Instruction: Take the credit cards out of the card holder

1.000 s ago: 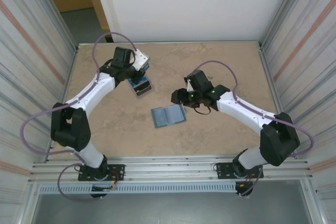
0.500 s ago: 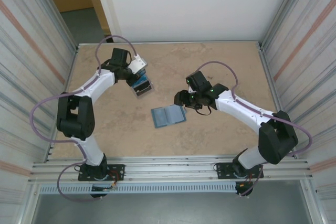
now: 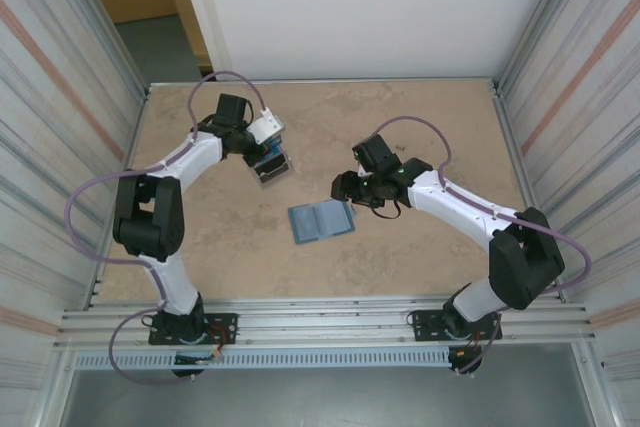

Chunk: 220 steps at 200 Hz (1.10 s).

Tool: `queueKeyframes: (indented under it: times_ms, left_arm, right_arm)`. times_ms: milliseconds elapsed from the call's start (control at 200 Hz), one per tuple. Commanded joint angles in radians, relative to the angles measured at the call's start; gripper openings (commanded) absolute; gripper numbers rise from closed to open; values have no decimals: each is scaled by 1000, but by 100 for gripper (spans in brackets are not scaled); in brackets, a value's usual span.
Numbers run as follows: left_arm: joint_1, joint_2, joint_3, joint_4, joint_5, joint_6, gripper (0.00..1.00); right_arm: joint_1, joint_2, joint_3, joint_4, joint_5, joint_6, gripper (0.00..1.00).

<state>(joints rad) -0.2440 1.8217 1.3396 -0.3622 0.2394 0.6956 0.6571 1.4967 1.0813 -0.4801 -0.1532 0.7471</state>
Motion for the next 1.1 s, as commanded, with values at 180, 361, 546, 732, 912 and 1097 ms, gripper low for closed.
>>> queueKeyframes:
  times_ms: [180,361,546,732,912,1097]
  left_arm:
    - [8,1,-41,20,-6,53,0]
    - [14,4,-55,23,-37,64,0]
    - [17,10,-58,25,-51,62,3]
    - [18,18,-51,20,-45,45,27]
    - [17,-10,-51,26,-31,24,28]
    - [18,-103,-65,45,-10,-44,28]
  right_arm:
    - [9,5,19,-12,6,1,57]
    - [9,8,20,-9,2,1,57]
    - [8,12,22,-3,-6,3,57]
    - [10,16,21,-2,-6,0,56]
    - [17,20,26,-6,-2,-8,56]
    - [77,39,72,-62,82,-58,52]
